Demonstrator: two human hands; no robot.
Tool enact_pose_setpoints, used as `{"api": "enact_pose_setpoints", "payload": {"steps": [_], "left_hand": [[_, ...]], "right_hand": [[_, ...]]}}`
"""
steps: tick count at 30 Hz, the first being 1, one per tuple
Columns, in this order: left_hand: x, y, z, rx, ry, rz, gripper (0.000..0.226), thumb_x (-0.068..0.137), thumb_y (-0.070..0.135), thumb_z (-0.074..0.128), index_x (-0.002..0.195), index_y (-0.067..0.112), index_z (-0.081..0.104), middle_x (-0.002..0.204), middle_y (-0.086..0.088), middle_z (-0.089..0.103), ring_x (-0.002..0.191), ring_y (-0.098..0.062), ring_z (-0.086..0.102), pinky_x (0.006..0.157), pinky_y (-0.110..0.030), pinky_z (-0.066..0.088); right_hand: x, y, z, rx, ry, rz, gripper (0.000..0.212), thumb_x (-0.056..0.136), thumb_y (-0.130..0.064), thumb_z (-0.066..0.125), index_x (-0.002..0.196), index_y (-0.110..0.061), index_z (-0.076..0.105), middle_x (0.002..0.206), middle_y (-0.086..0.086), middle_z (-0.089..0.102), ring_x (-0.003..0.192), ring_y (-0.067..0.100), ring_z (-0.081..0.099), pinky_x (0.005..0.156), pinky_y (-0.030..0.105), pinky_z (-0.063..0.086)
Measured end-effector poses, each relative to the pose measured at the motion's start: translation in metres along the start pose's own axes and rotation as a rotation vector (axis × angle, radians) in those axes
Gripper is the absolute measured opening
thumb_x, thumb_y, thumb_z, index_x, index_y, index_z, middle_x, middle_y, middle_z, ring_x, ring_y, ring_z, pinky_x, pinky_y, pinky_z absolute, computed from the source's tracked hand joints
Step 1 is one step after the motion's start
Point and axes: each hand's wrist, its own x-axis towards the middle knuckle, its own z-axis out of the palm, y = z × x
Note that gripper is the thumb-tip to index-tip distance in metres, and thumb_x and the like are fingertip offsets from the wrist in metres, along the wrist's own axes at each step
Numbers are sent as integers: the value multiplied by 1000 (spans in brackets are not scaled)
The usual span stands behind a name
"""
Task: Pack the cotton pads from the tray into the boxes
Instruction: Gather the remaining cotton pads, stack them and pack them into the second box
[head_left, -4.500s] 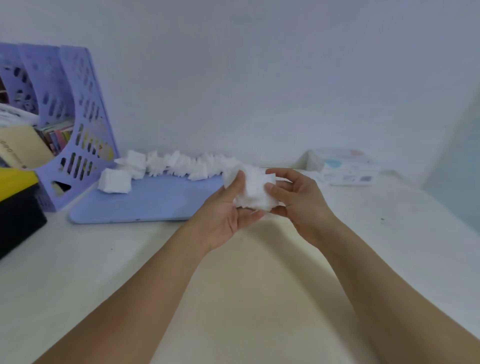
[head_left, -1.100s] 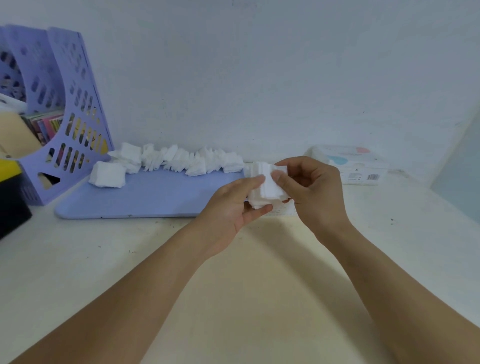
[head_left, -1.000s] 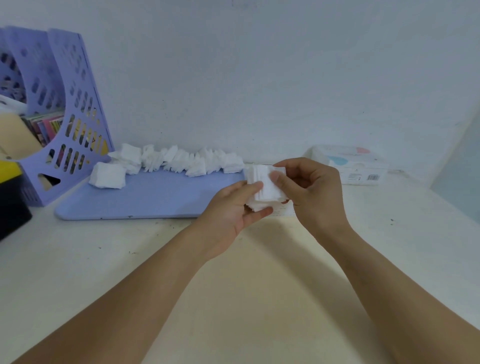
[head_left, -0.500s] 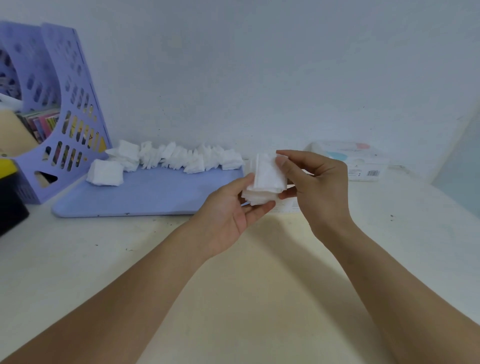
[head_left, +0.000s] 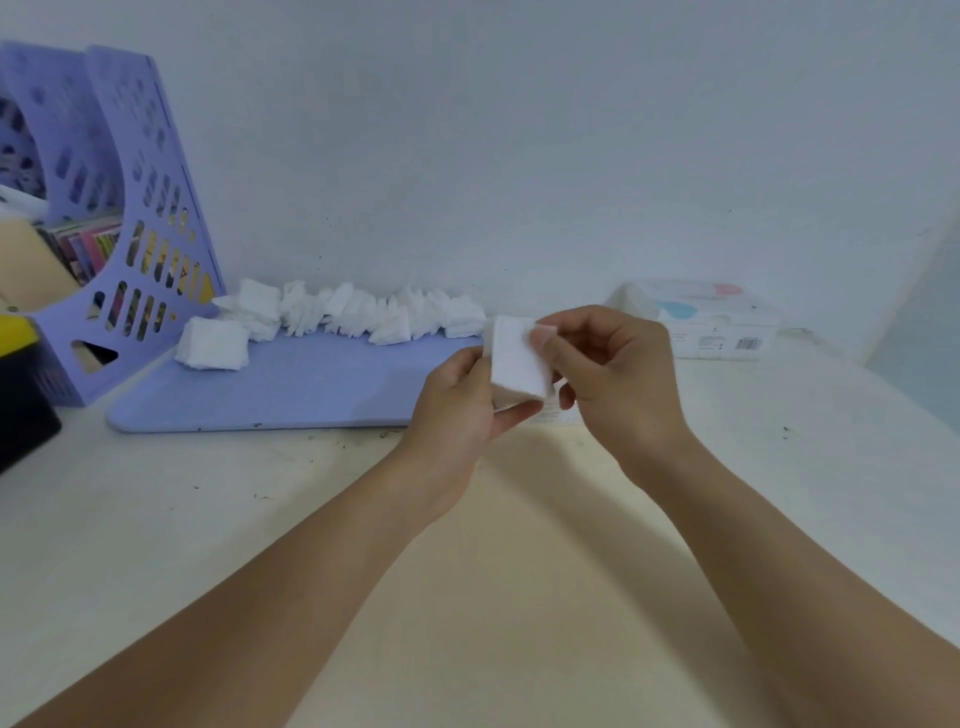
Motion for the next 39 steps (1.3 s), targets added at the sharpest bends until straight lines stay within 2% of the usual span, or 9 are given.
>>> {"api": "enact_pose_setpoints", "payload": {"steps": [12,16,22,25,28,31,34,37,39], "left_hand": [[-1,6,2,-113,-83,-136,38,106,31,42,130,8,61,122,-16,71,110,-28,70,95,-43,58],[-1,1,4,26,-136,-104,34,104,30,51,131,11,58,125,-15,69,109,-27,71,97,-42,57],[2,-2,2,13,-84,-70,28,106,16,46,133,11,52,131,-16,63,114,-29,67,93,-39,58],[-3,-8,8,134,-231,-28,43,98,34,51,140,22,49,136,0,63,121,-14,63,101,-40,54],[-10,-10,12,249,-377,-4,53,97,48,45,146,28,41,138,12,60,123,-1,59,105,-37,51],[-10,-8,9,298,-311,64,36,108,37,40,141,23,42,135,4,61,119,-11,63,100,-39,54],[-4,-2,2,364,-239,118,26,108,34,40,131,23,42,127,-2,61,110,-19,64,90,-35,57],[1,4,-6,440,-260,162,24,107,36,40,128,25,35,124,1,60,94,-5,62,73,-21,52],[5,2,-10,499,-291,211,27,107,30,41,130,26,28,126,3,54,91,5,57,71,-15,48]], "right_hand": [[4,9,-5,-183,1,-96,6,94,-10,69,88,-10,73,76,-1,69,64,14,61,49,24,51],[-2,9,1,-238,-10,-133,2,92,-14,72,92,-14,73,77,-3,69,71,14,64,62,31,55],[2,-2,7,15,87,225,40,103,-52,44,134,-28,53,124,-14,59,117,6,58,93,26,50],[-3,1,15,-21,-24,304,64,98,-68,33,145,-26,45,140,-9,55,126,6,53,108,30,42],[-9,-1,17,-76,-59,207,66,100,-66,26,155,-30,31,156,-11,39,143,7,37,121,40,30],[-10,-7,13,-70,-99,145,79,88,-71,22,157,-31,27,157,-12,37,144,3,35,119,28,31],[-4,-10,4,-82,-182,156,75,87,-76,38,150,-35,36,143,-11,51,127,2,52,98,19,44],[6,-9,-11,-33,-322,229,51,95,-39,68,140,-24,49,126,6,66,113,21,68,93,41,58],[7,-7,-14,12,-393,228,49,94,-20,68,140,-18,51,125,9,68,111,24,69,91,38,58]]}}
